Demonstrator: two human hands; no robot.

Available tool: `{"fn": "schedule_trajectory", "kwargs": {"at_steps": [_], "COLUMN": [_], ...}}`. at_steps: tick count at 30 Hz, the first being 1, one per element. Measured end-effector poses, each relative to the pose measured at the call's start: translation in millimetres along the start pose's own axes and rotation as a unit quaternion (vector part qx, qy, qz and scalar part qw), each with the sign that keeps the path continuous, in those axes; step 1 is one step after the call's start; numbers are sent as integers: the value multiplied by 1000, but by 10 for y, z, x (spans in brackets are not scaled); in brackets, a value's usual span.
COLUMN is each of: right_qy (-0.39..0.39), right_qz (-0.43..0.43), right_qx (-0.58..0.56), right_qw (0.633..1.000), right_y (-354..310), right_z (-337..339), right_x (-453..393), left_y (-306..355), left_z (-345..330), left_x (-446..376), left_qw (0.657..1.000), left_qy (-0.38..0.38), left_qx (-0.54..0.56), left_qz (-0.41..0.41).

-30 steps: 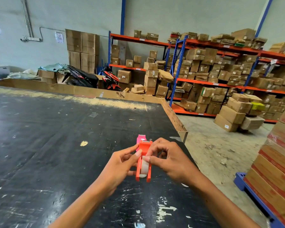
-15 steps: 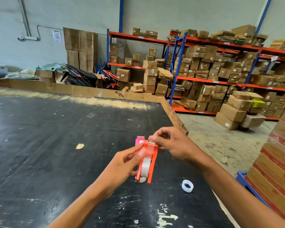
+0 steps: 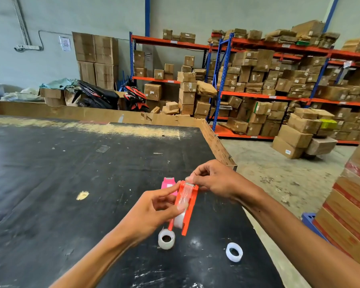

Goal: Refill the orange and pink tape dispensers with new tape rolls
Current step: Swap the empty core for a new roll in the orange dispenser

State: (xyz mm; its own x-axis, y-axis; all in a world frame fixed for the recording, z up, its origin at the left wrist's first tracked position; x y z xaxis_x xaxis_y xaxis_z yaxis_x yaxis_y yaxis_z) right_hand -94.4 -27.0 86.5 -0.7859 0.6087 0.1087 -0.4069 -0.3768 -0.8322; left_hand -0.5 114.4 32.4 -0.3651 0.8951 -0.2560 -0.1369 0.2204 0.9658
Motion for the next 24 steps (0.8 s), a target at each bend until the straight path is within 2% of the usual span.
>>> {"fn": "schedule_trajectory", "kwargs": {"at_steps": [4,8,14,18,24], "right_qy": [-27,39,19,17,42], "right_qz": [-57,-88,-130,-146,-145], "right_qx": [-135,-188,-152,-158,-171], "right_qw": [989,977,980,976,974], "right_y": [223,610,1089,1294,1462], "right_z": [82,80,-55,-69,-110], "right_x": [-200,-404,-711,-939,-1202], "left_y": [-93,-438,-912,-1113,-1181], "left_z": [-124,-171,-336,-427,-523], "left_x": [-210,-554,-983,-1210,-1327], "left_qw": [997,987,967,961,963], "left_qy": [21,84,149,175,171], "left_qx": [42,37,11,-27,-62], "left_qz": [65,132,206,214,201]}}
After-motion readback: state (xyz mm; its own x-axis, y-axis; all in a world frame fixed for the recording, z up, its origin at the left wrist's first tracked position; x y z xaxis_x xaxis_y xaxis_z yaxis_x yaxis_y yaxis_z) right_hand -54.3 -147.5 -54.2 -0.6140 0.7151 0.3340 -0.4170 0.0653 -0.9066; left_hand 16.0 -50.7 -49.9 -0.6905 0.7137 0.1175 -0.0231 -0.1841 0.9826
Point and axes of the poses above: each hand's wrist, its own x-axis away from the middle knuckle, its own z-axis out of the back of the hand, y = z × x, the point moved 3 cm from there along -x, towards the middle knuckle, and after that the axes turned 8 degrees about -z, right-handed, at the moved point
